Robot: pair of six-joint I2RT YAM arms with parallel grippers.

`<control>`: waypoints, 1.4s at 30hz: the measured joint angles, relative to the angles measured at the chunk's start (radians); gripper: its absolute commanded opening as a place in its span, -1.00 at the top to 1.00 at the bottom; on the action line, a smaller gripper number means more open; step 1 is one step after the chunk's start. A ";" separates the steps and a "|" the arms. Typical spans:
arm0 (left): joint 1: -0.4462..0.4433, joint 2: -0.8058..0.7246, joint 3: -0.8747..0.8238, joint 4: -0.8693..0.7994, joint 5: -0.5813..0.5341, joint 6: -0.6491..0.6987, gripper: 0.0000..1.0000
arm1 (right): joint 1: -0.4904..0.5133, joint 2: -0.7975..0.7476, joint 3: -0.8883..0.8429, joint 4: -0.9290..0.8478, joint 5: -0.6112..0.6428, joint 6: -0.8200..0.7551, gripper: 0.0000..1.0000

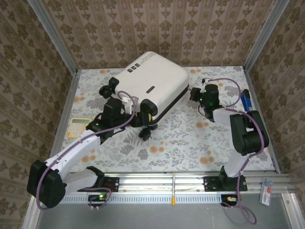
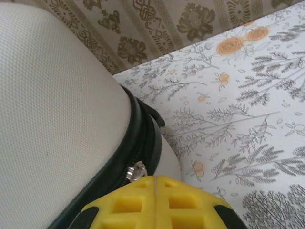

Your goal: Pack the luggage

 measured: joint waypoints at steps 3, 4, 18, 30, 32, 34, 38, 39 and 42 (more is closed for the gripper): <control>0.028 -0.029 0.001 0.093 0.005 -0.011 -0.08 | -0.007 -0.018 -0.027 0.002 0.000 0.003 1.00; 0.031 -0.037 0.001 0.115 0.008 -0.013 -0.07 | -0.008 -0.026 -0.035 0.002 0.000 0.004 1.00; 0.101 -0.029 -0.003 0.195 0.027 -0.047 -0.23 | -0.009 -0.159 -0.158 -0.019 0.017 0.008 1.00; 0.168 0.040 -0.003 0.267 0.082 -0.100 -0.01 | 0.008 -0.277 -0.235 -0.080 0.079 0.003 1.00; 0.182 0.055 -0.003 0.286 0.098 -0.100 0.00 | 0.018 -0.302 -0.253 -0.089 0.093 0.003 1.00; 0.202 0.078 -0.003 0.320 0.122 -0.103 0.00 | 0.031 -0.335 -0.274 -0.103 0.109 0.002 1.00; 0.274 0.159 0.000 0.439 0.206 -0.141 0.03 | 0.074 -0.405 -0.318 -0.136 0.164 -0.010 1.00; 0.290 0.181 0.006 0.463 0.222 -0.149 0.04 | 0.089 -0.417 -0.324 -0.148 0.181 -0.015 1.00; 0.343 0.262 0.046 0.511 0.262 -0.167 0.05 | 0.138 -0.449 -0.336 -0.174 0.230 -0.030 1.00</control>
